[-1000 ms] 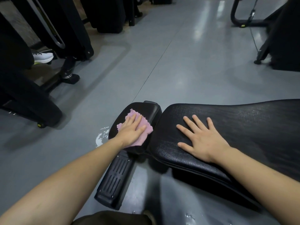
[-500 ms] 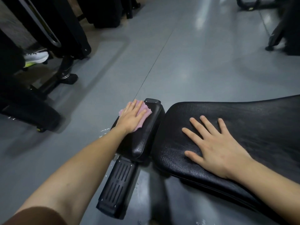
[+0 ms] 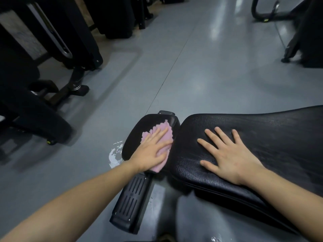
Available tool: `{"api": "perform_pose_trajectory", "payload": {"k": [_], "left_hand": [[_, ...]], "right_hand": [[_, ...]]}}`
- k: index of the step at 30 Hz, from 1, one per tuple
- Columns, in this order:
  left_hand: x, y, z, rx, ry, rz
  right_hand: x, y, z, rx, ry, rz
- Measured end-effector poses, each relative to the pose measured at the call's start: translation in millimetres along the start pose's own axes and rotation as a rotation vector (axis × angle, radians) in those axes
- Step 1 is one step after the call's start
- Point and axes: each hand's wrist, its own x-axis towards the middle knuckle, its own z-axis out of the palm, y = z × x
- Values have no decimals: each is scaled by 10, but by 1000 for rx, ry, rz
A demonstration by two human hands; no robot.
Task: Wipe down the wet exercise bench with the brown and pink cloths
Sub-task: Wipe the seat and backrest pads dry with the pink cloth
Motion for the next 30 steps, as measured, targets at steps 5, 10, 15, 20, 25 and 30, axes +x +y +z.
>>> {"api": "perform_pose_trajectory", "payload": {"k": [5, 10, 15, 20, 25, 30], "left_hand": [[-481, -194, 124, 176, 21, 293], [-500, -163, 185, 210, 88, 257], [-286, 24, 196, 16, 184, 108], [236, 38, 118, 50, 81, -8], [818, 9, 18, 140, -11, -10], [1215, -83, 2, 173, 7, 6]], "right_hand": [[-21, -29, -67, -1, -22, 15], [-22, -26, -75, -7, -21, 13], [-4, -13, -33, -16, -17, 12], [-3, -19, -27, -14, 0, 14], [1, -11, -11, -14, 16, 9], [-5, -2, -2, -22, -2, 25]]}}
